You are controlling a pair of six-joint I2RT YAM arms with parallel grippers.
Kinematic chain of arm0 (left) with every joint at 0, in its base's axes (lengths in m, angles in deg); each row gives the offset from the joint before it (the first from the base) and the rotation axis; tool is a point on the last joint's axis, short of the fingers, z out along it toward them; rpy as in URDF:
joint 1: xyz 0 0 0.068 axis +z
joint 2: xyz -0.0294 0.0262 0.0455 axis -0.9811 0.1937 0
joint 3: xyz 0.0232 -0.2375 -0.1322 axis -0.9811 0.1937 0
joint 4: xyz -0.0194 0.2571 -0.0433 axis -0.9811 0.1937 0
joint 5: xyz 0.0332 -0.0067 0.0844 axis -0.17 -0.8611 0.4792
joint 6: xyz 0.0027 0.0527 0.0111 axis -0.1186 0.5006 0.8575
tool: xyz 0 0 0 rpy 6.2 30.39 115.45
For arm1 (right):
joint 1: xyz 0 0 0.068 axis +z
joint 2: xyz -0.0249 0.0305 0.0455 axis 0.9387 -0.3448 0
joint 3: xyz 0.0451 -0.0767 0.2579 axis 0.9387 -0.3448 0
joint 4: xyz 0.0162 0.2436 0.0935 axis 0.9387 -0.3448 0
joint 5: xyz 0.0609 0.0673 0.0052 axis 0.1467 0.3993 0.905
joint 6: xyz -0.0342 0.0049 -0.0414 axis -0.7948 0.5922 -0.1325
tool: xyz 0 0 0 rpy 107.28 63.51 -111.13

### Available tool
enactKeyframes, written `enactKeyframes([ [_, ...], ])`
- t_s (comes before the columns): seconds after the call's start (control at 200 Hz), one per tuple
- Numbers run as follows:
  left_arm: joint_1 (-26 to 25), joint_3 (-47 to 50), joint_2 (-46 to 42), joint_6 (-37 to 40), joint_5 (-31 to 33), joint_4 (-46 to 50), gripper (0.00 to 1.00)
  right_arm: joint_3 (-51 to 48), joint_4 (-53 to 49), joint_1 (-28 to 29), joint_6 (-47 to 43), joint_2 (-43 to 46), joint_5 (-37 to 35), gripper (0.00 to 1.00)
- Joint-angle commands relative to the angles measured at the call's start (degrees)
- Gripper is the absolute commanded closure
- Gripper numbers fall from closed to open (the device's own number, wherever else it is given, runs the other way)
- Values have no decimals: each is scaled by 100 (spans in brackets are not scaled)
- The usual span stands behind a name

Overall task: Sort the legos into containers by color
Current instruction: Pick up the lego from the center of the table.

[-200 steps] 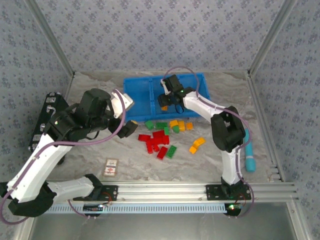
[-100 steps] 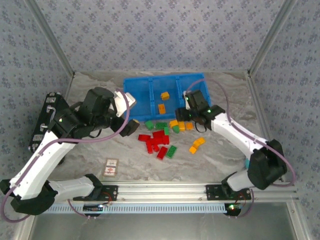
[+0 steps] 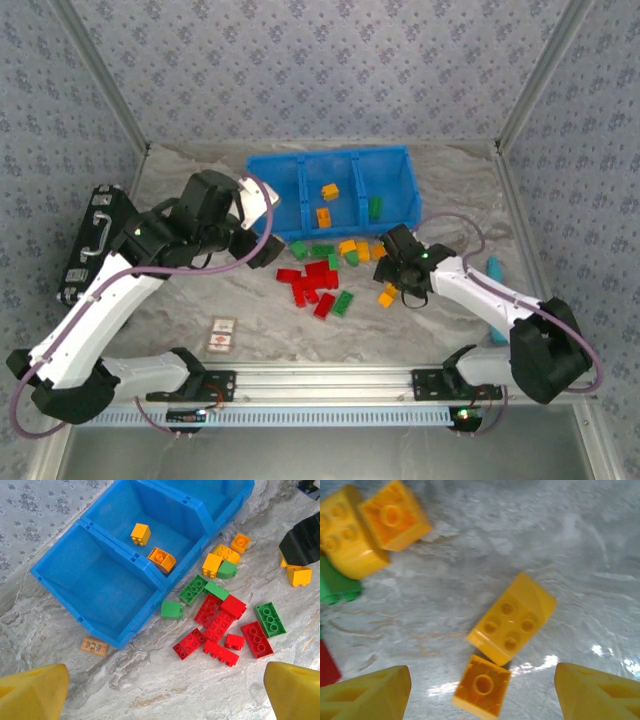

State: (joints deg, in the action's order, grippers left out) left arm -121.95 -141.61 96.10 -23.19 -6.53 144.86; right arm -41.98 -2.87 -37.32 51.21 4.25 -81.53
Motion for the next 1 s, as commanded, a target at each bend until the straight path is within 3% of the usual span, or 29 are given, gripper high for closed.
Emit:
enactKeyframes([
  [0.0, 57, 50, -136, 61, -93, -110, 0, -349, -138, -46, 823, 87, -394, 25],
  [0.725, 192, 372, -546, 44, -223, -174, 0, -844, 1088, -47, 1632, -291, -632, 28],
  [0.995, 294, 428, -551, 118, -346, -200, 0, -779, 1194, -121, 1627, -733, -615, 36],
])
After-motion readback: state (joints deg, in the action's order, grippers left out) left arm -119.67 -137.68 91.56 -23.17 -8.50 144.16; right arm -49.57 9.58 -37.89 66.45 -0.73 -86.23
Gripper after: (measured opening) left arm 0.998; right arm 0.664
